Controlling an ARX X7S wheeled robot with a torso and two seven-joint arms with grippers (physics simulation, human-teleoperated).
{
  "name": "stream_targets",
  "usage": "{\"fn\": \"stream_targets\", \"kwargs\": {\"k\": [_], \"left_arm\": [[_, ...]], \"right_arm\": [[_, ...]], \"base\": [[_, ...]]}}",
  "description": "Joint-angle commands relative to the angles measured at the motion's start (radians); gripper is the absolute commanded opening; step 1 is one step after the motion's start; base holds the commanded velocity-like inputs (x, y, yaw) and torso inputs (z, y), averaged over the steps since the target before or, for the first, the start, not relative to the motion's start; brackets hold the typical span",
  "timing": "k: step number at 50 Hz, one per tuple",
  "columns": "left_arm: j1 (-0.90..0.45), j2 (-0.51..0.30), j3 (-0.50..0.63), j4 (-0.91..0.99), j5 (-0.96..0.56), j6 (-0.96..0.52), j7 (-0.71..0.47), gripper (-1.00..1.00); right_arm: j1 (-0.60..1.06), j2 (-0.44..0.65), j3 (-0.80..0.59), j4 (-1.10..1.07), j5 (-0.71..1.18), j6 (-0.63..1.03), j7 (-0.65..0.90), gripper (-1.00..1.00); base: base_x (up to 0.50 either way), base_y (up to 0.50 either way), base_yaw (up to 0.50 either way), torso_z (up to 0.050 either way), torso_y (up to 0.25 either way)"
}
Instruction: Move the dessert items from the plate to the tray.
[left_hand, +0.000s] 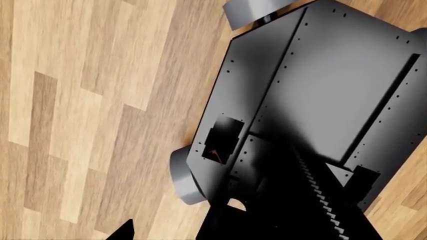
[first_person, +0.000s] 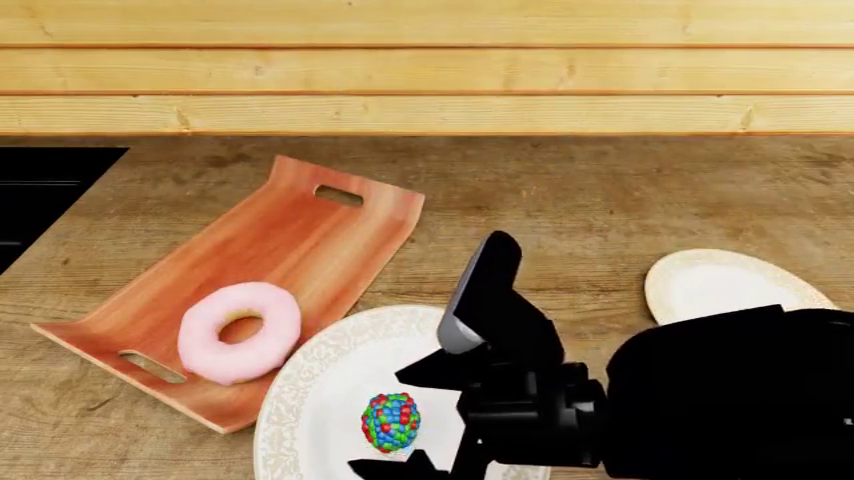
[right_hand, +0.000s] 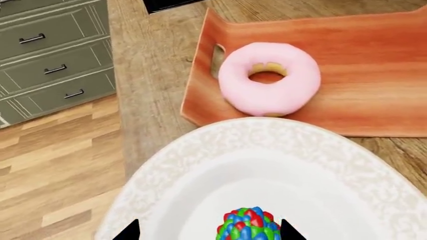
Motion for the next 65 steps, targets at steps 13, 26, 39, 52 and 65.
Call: {"fn": "stream_targets", "kwargs": {"k": [13, 26, 39, 52, 65], "left_arm": [[0.004, 0.0, -0.003, 0.0, 0.001, 0.004, 0.004, 1.0], [0.004, 0.001, -0.007, 0.0, -0.001, 0.004, 0.011, 1.0], [0.01, 0.014, 0.013, 0.0, 0.006, 0.006, 0.048, 1.0], [0.012, 0.027, 0.019, 0.0, -0.004, 0.003, 0.063, 1.0], [0.002, 0.022, 0.005, 0.0, -0.014, 0.007, 0.048, 1.0]], "right_arm": [[-0.067, -0.047, -0.046, 0.018, -0.206, -0.008, 0.043, 1.0], [-0.081, -0.08, -0.026, 0.083, -0.229, -0.042, 0.009, 1.0], [-0.087, -0.097, -0.018, 0.108, -0.238, -0.053, -0.002, 1.0], [-0.092, -0.103, -0.022, 0.103, -0.233, -0.043, -0.01, 1.0], [-0.092, -0.093, -0.024, 0.103, -0.231, -0.034, -0.007, 1.0]], "base": [[0.0, 0.0, 0.0, 0.0, 0.0], [0.0, 0.0, 0.0, 0.0, 0.0], [0.0, 0.0, 0.0, -0.013, 0.0], [0.0, 0.0, 0.0, -0.014, 0.0], [0.0, 0.0, 0.0, -0.015, 0.0]]}}
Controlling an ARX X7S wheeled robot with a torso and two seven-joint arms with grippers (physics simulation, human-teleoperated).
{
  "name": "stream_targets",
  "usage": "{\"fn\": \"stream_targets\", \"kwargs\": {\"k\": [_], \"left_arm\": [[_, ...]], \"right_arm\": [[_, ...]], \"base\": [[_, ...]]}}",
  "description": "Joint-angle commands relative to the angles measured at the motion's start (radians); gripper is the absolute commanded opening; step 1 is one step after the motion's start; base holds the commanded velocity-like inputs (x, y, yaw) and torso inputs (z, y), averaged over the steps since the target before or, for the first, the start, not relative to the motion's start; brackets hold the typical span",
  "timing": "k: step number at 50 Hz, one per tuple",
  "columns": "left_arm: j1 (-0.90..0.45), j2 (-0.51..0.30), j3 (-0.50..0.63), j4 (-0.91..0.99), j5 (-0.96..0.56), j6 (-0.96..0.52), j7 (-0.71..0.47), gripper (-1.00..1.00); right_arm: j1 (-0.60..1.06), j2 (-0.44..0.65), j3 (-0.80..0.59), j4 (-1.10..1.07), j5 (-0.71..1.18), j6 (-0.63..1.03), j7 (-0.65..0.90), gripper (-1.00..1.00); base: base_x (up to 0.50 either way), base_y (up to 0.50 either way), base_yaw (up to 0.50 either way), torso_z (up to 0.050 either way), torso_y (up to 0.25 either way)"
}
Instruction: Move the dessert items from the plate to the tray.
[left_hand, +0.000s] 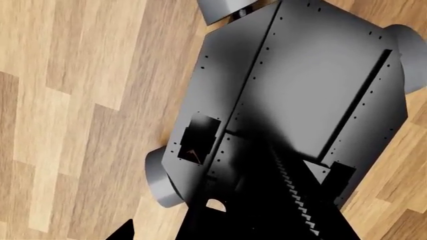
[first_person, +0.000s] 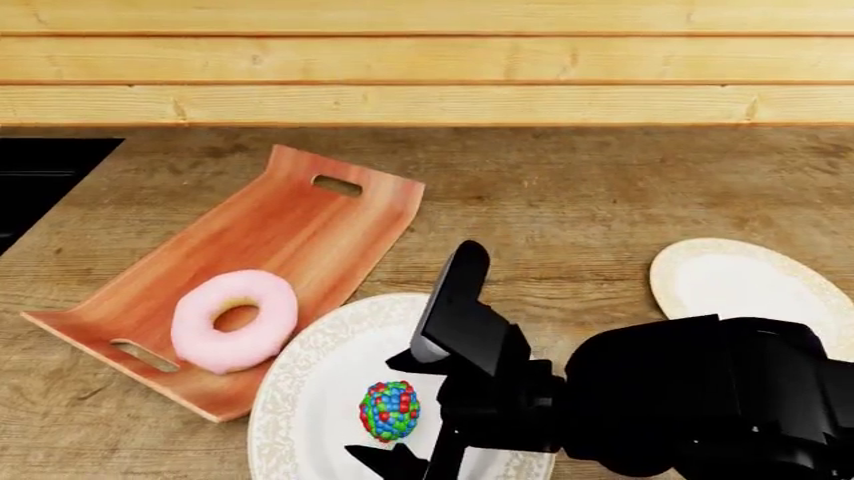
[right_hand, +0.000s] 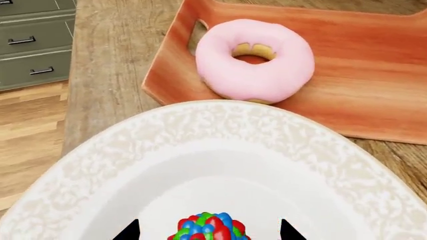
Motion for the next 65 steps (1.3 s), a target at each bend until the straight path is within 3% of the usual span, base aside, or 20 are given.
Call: {"fn": "stream_targets", "kwargs": {"k": [1, 6, 7, 22, 35, 39, 42, 54, 61, 65], "left_arm": [[-0.005, -0.001, -0.007, 0.0, -0.004, 0.003, -0.003, 1.0], [-0.014, -0.001, -0.019, 0.0, -0.006, 0.003, -0.003, 1.0], [-0.014, -0.001, -0.02, 0.0, -0.005, 0.003, -0.004, 1.0], [-0.021, 0.004, -0.018, 0.0, -0.001, -0.002, 0.007, 1.0], [-0.02, 0.006, 0.002, 0.0, -0.003, 0.003, 0.023, 1.0], [-0.025, 0.008, -0.005, 0.0, -0.015, -0.001, 0.024, 1.0], [-0.035, 0.01, -0.006, 0.0, -0.022, -0.009, 0.031, 1.0], [-0.021, 0.011, -0.015, 0.0, -0.05, 0.009, 0.049, 1.0], [-0.003, 0.012, -0.005, 0.0, -0.069, 0.023, 0.051, 1.0], [0.004, 0.011, -0.005, 0.0, -0.069, 0.026, 0.058, 1.0]], "right_arm": [[-0.001, 0.004, 0.001, 0.004, 0.001, 0.005, 0.002, 1.0], [-0.006, -0.003, 0.001, 0.012, 0.003, 0.005, 0.004, 1.0], [-0.006, -0.003, 0.003, 0.013, 0.006, 0.004, 0.004, -1.0], [0.012, 0.001, 0.034, -0.026, 0.066, -0.003, -0.03, -1.0], [0.135, -0.005, 0.146, -0.033, 0.063, -0.047, -0.007, -1.0], [0.155, -0.075, 0.178, 0.079, 0.004, -0.088, 0.024, -1.0], [0.158, -0.188, 0.18, 0.26, -0.068, -0.119, -0.021, -1.0], [0.163, -0.731, 0.214, 1.23, -0.137, -0.261, -0.336, -1.0], [0.173, -0.732, 0.088, 1.259, -0.036, -0.266, -0.362, -1.0], [0.16, -0.732, 0.086, 1.281, -0.006, -0.082, -0.35, -1.0]], "base": [[0.0, 0.0, 0.0, 0.0, 0.0], [0.0, 0.0, 0.0, 0.0, 0.0], [0.0, 0.0, 0.0, 0.0, 0.0], [0.0, 0.0, 0.0, 0.0, 0.0], [0.0, 0.0, 0.0, 0.048, 0.008], [0.0, 0.0, 0.0, 0.05, 0.009], [0.0, 0.0, 0.0, 0.023, 0.012], [0.0, 0.0, 0.0, 0.0, 0.0], [0.0, 0.0, 0.0, 0.0, 0.0], [0.0, 0.0, 0.0, 0.0, 0.0]]}}
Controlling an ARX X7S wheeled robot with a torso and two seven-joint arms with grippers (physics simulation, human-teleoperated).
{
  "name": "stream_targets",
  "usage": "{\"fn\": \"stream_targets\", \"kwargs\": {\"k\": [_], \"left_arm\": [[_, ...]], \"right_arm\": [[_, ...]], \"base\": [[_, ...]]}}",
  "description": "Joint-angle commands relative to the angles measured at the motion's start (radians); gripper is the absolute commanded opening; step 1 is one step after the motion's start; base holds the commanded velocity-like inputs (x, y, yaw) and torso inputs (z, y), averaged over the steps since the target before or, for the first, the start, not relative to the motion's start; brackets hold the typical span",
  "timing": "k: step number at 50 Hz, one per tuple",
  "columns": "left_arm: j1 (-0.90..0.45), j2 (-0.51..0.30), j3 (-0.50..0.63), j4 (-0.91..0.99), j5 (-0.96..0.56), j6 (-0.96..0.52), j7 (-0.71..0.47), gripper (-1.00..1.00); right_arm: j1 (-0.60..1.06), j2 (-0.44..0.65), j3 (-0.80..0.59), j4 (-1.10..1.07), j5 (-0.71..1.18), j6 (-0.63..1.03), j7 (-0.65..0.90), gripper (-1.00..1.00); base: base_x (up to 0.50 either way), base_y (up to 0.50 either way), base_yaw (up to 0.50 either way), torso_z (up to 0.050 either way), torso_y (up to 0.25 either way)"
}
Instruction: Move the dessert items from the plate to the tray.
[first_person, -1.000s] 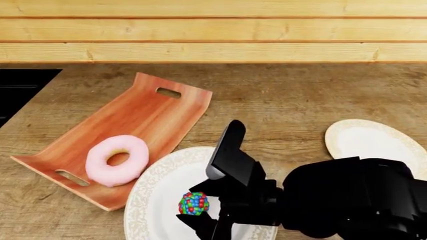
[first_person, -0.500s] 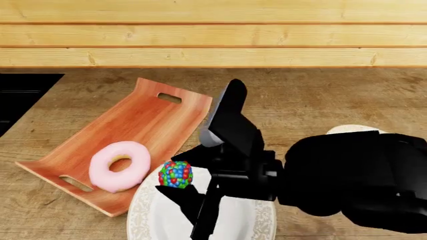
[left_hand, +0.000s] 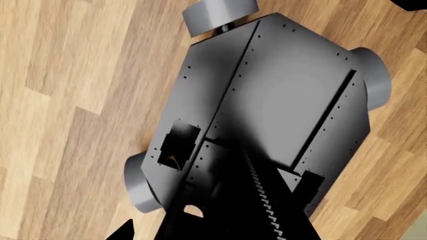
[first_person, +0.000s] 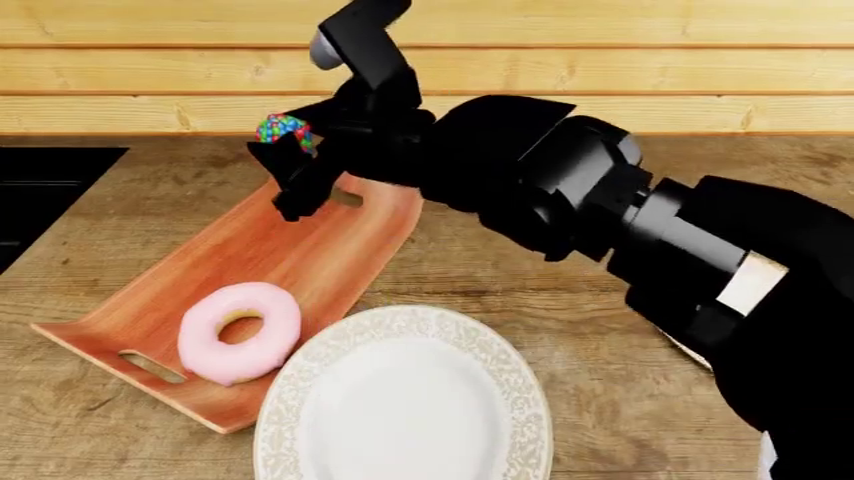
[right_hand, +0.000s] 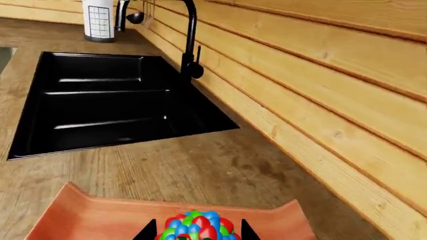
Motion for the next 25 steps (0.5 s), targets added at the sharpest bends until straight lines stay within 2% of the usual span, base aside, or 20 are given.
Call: {"fn": "stream_targets", "kwargs": {"k": [1, 4, 8, 13, 25], "left_arm": [[0.019, 0.001, 0.003, 0.0, -0.018, 0.015, 0.014, 1.0], [0.027, 0.001, 0.006, 0.0, -0.022, 0.022, 0.018, 1.0], [0.046, 0.003, 0.038, 0.0, -0.055, 0.048, 0.027, 1.0], [0.063, 0.003, 0.079, 0.0, -0.1, 0.058, 0.016, 1.0], [0.091, 0.002, 0.081, 0.0, -0.093, 0.066, 0.015, 1.0]], "right_arm": [[-0.008, -0.124, -0.049, 0.26, 0.042, 0.184, -0.064, -1.0], [-0.029, -0.124, -0.046, 0.286, 0.034, 0.263, -0.045, -1.0], [-0.045, -0.124, -0.043, 0.318, 0.034, 0.281, -0.045, -1.0], [-0.051, -0.124, -0.044, 0.305, 0.037, 0.286, -0.05, -1.0], [-0.059, -0.124, -0.043, 0.291, 0.026, 0.266, -0.043, -1.0]], "base": [[0.0, 0.0, 0.0, 0.0, 0.0], [0.0, 0.0, 0.0, 0.0, 0.0], [0.0, 0.0, 0.0, 0.0, 0.0], [0.0, 0.0, 0.0, 0.0, 0.0], [0.0, 0.0, 0.0, 0.0, 0.0]]}}
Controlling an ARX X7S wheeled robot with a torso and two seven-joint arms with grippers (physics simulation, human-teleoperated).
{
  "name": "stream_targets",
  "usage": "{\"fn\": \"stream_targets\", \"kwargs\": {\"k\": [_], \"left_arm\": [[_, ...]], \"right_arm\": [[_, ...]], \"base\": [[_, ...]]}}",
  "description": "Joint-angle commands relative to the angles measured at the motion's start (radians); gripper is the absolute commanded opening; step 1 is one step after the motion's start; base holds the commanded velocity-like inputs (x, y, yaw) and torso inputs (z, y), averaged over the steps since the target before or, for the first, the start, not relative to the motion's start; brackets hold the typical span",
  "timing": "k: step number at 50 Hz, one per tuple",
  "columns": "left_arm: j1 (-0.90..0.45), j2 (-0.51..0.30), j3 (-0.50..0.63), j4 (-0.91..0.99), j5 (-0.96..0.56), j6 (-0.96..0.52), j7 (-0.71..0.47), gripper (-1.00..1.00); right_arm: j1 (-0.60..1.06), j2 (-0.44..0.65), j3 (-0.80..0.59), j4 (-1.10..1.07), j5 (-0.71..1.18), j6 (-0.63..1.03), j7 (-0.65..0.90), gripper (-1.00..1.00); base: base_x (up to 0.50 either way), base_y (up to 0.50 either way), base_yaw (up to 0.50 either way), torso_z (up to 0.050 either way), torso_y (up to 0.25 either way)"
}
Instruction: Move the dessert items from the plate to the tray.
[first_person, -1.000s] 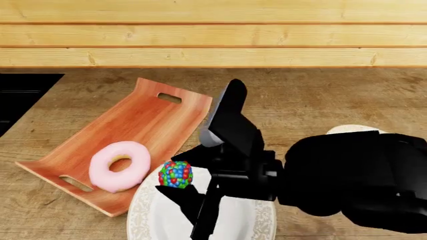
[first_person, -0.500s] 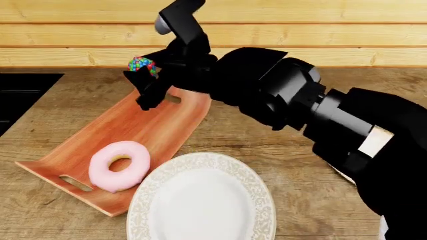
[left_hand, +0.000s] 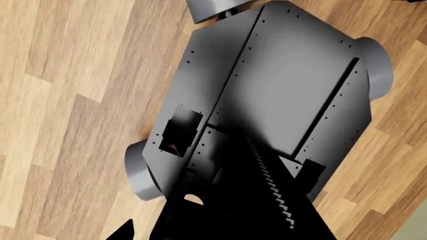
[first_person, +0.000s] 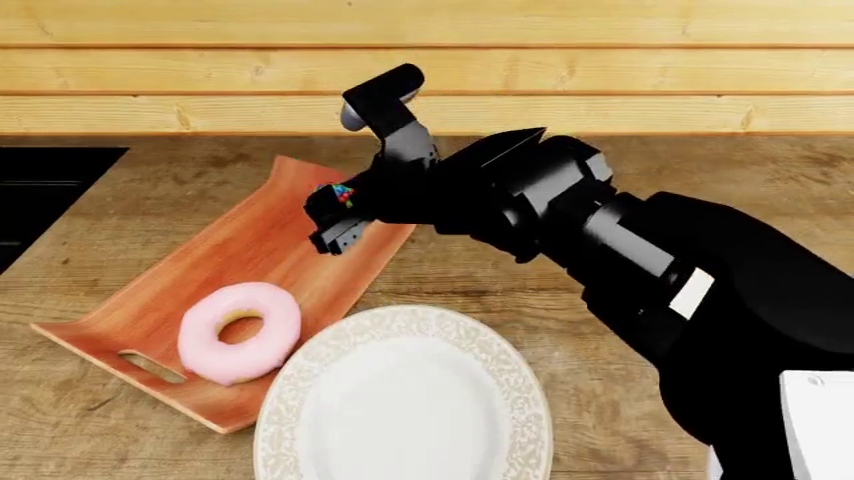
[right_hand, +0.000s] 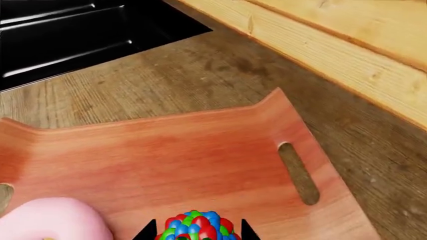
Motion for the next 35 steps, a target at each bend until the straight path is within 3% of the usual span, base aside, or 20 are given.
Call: {"fn": "stream_targets", "kwargs": {"k": [1, 35], "left_arm": [[0.027, 0.0, 0.017, 0.0, -0.005, 0.014, -0.002, 1.0], [0.044, 0.001, 0.049, 0.0, -0.038, 0.037, 0.008, 1.0]], "right_arm": [[-0.011, -0.01, -0.002, 0.014, -0.018, 0.013, -0.006, -1.0], [-0.062, -0.01, -0.002, -0.071, -0.042, 0.016, -0.016, -1.0]], "base": [[0.0, 0.0, 0.0, 0.0, 0.0], [0.0, 0.0, 0.0, 0.0, 0.0]]}}
